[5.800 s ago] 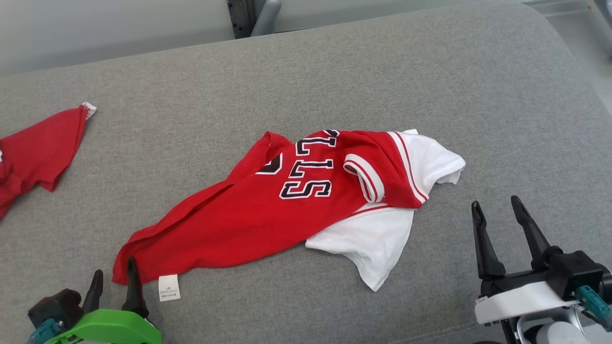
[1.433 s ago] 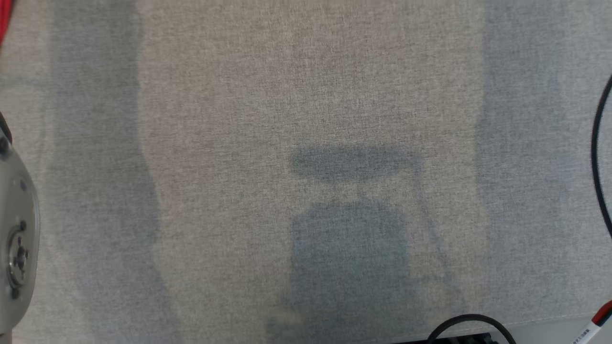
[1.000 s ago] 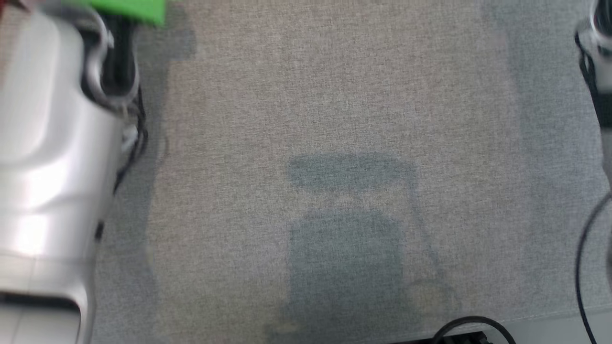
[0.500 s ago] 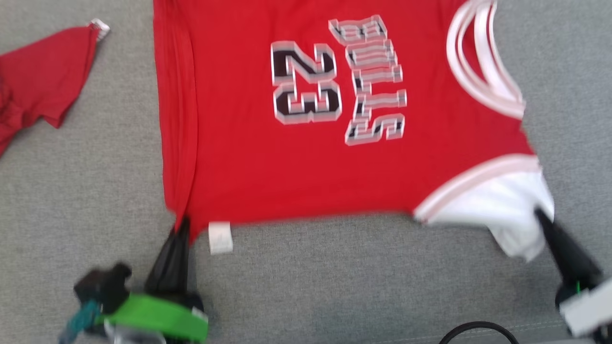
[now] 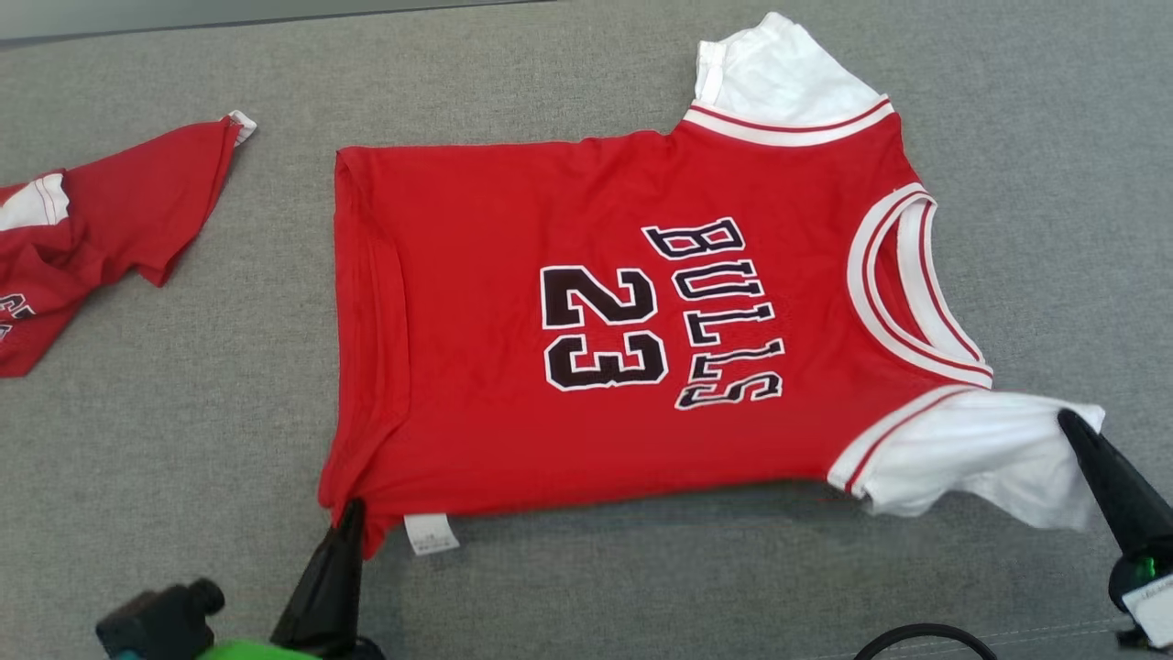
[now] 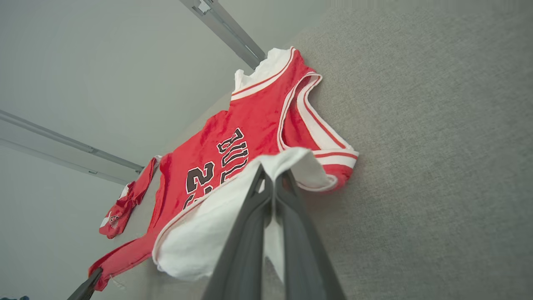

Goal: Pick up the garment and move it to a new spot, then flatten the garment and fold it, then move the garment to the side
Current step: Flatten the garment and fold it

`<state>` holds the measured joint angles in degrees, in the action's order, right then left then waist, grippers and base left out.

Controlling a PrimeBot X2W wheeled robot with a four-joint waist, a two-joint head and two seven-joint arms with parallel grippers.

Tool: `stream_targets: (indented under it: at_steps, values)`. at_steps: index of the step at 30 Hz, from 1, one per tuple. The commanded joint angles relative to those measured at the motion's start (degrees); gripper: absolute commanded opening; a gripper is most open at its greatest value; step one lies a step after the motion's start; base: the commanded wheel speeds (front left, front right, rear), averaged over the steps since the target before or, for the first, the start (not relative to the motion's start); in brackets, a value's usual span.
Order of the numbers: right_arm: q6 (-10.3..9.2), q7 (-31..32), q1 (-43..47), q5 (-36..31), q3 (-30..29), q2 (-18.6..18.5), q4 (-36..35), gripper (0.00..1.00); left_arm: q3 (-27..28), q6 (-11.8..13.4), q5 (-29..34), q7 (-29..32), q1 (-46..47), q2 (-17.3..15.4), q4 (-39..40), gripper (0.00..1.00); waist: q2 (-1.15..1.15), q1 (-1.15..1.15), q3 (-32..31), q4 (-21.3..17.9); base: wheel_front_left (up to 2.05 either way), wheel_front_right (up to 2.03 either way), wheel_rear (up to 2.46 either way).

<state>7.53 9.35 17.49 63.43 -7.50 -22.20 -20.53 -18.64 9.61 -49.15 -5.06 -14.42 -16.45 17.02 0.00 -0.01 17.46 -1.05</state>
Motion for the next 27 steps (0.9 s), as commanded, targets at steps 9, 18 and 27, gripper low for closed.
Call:
stream_targets:
  at_steps: [9,18,27]
  values:
    - [-0.07,11.52,-20.00,-8.11,0.57,5.25,14.28,0.00,0.79,4.19,-2.54,15.12,17.11,-4.24,-2.34,0.00,0.00,0.01,-1.35,-0.02,0.00,0.00,0.00]
    - [-0.04,16.13,-36.11,-18.11,1.68,11.15,30.83,0.00,-2.84,3.20,-2.60,22.71,30.40,-3.25,-17.45,0.00,0.00,0.01,-0.04,0.01,0.00,0.00,0.00]
    - [-0.04,13.03,-41.57,-22.19,4.90,10.74,38.85,0.22,-4.91,0.85,-1.91,23.55,37.19,-1.04,-28.45,0.12,0.00,0.01,0.59,0.82,0.00,0.00,0.00]
